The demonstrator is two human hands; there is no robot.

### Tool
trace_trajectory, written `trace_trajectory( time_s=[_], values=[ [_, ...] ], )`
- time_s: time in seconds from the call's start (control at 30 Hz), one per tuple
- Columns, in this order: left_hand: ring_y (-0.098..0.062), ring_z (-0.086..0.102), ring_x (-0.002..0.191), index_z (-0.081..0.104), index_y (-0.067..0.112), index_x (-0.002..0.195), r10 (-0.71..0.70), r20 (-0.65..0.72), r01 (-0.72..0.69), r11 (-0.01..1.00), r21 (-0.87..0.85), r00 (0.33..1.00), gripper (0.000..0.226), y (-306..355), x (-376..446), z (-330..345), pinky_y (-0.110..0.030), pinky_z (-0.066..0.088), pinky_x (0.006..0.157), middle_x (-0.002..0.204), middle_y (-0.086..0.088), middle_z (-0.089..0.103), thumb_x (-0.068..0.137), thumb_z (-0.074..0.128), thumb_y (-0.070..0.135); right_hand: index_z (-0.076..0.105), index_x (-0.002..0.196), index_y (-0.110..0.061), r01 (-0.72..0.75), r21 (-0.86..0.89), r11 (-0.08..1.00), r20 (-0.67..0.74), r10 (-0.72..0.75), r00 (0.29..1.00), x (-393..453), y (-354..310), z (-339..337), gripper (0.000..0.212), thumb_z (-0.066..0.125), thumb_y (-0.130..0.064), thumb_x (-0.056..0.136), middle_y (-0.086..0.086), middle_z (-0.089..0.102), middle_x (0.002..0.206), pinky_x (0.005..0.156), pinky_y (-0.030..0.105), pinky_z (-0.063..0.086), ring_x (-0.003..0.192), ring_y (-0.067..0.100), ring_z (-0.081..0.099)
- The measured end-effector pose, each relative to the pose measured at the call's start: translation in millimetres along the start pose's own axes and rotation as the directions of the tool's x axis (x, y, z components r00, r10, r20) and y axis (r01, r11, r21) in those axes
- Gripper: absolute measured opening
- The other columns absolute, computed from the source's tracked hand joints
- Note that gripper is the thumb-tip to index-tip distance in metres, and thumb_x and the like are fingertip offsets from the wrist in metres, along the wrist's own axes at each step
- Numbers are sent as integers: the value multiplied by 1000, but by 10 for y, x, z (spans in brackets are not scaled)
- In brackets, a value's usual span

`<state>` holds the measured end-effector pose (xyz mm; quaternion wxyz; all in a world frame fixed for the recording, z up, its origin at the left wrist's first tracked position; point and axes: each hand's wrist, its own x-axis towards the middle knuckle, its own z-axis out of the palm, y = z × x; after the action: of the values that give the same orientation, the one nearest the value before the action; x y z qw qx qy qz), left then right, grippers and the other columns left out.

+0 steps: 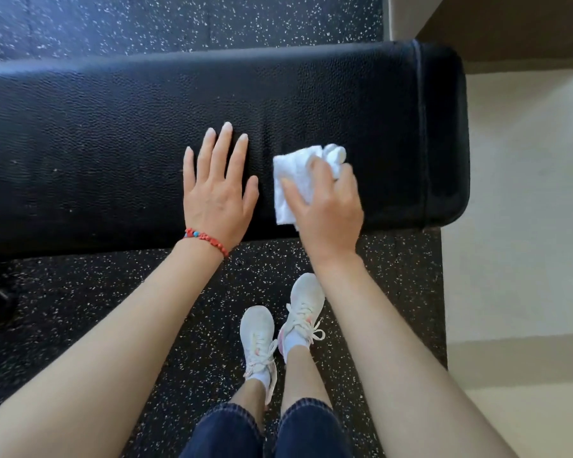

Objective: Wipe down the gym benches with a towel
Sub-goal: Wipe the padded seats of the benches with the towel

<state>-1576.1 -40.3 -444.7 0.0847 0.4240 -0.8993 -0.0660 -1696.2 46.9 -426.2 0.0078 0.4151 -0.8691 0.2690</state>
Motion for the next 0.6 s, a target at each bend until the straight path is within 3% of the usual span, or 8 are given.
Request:
trace_trajectory(
  time_s=[0.13,0.3,0.4,0.5,0.6],
  values=[
    [-35,32,135,45,7,137,-4,15,4,1000,-9,1000,52,25,11,-29,-53,19,109,146,-16,38,91,40,30,65,88,-4,113,-74,991,19,-112,994,-37,234,-125,40,56,-42,81,17,55,71,47,31,45,59,29,54],
    [-36,31,136,45,7,137,-36,17,37,999,-39,999,51,175,-3,-72,-53,18,110,146,-16,38,91,40,30,63,97,-1,-169,-73,983,-4,169,986,36,838,-532,49,54,-45,79,26,56,86,54,31,41,72,38,57],
    [-35,32,136,46,7,137,-10,29,12,998,-65,1000,52,430,-3,-58,-53,19,109,146,-16,38,91,40,31,62,102,-2,-208,-110,972,56,215,975,94,1062,-711,50,55,-46,79,24,57,90,59,30,37,76,37,56],
    [-35,32,135,46,8,137,11,38,-8,997,-81,999,51,724,59,3,-53,20,109,146,-15,39,91,40,31,60,105,0,-303,-28,953,38,304,952,133,1216,-793,51,59,-44,79,25,56,92,64,28,33,78,37,55],
    [-34,33,135,46,9,137,23,43,-20,997,-75,999,51,993,177,92,-53,20,109,146,-15,39,92,39,32,61,97,2,-262,-31,965,35,263,964,153,1314,-778,49,59,-43,78,25,56,85,60,28,35,69,37,56]
  ],
)
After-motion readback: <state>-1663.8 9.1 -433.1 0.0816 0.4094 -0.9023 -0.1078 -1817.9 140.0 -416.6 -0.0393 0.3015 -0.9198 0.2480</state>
